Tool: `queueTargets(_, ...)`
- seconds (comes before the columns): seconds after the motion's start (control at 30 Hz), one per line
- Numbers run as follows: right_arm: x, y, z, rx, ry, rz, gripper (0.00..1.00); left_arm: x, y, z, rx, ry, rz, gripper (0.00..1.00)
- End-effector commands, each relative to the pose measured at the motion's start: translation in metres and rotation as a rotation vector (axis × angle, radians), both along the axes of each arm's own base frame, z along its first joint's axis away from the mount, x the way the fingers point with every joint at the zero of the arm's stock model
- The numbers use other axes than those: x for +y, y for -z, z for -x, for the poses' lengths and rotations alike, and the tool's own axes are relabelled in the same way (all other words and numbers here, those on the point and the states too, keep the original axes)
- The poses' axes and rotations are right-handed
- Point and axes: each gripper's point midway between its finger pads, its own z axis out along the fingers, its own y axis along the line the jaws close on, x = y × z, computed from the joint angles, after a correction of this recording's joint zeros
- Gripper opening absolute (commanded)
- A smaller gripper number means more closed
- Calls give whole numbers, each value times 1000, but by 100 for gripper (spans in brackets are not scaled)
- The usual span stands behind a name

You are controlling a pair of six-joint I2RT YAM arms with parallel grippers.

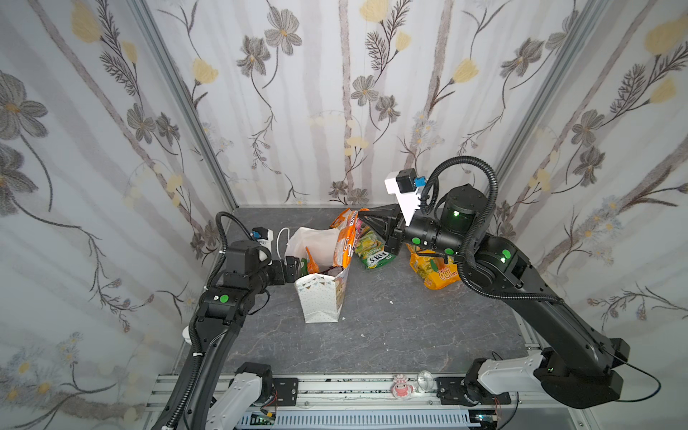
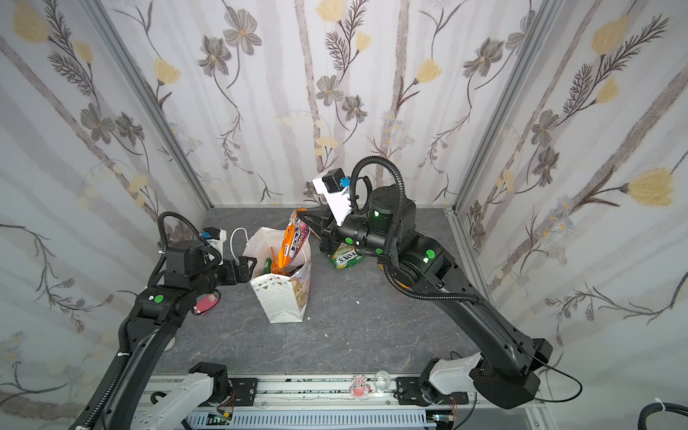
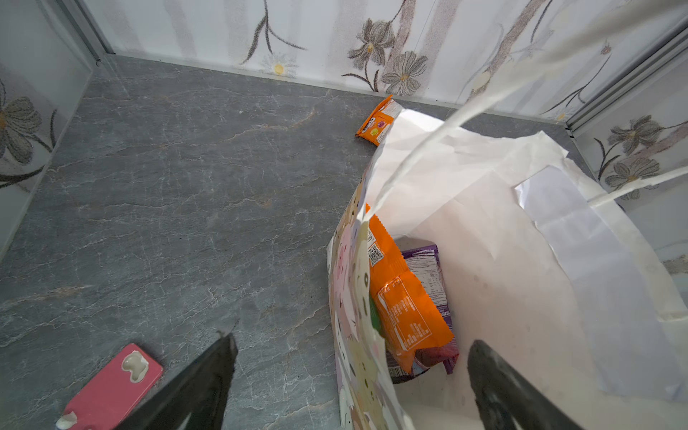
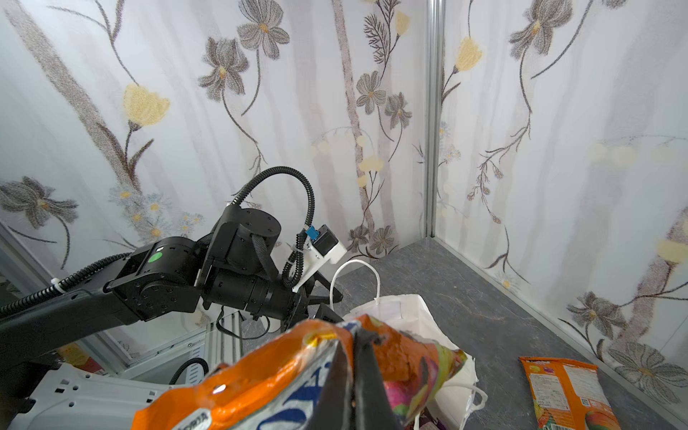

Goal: Place the snacks into the paper bag
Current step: 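Carry the Fox's Fruits packet with the right gripper over the paper bag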

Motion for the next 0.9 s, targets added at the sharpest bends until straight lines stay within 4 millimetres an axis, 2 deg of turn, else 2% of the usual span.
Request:
queueTargets(0.0,9,-21,7,-66,-63,-60,0,-2,-7,-3,-26,9,4,97)
queueTargets(0.07,14,-20,3,-76,-62,-53,0,-2,-8,-3,-26,11,5,97)
queueTargets(0.27,34,0,-23,-73,-28,36,0,-3,-8,-4,-19,13,4,97)
queueTargets(0.53,54,27,-40,-74,-30,132,0,-2,-5,-3,-16,10,4,97)
queueTargets(0.6,64,49,-53,-52,-21,187,0,-3,-5,-3,-12,11,4,97)
queueTargets(0.87,71,89,-76,-23,-18,325,0,0,-3,-3,-9,-1,-4,98)
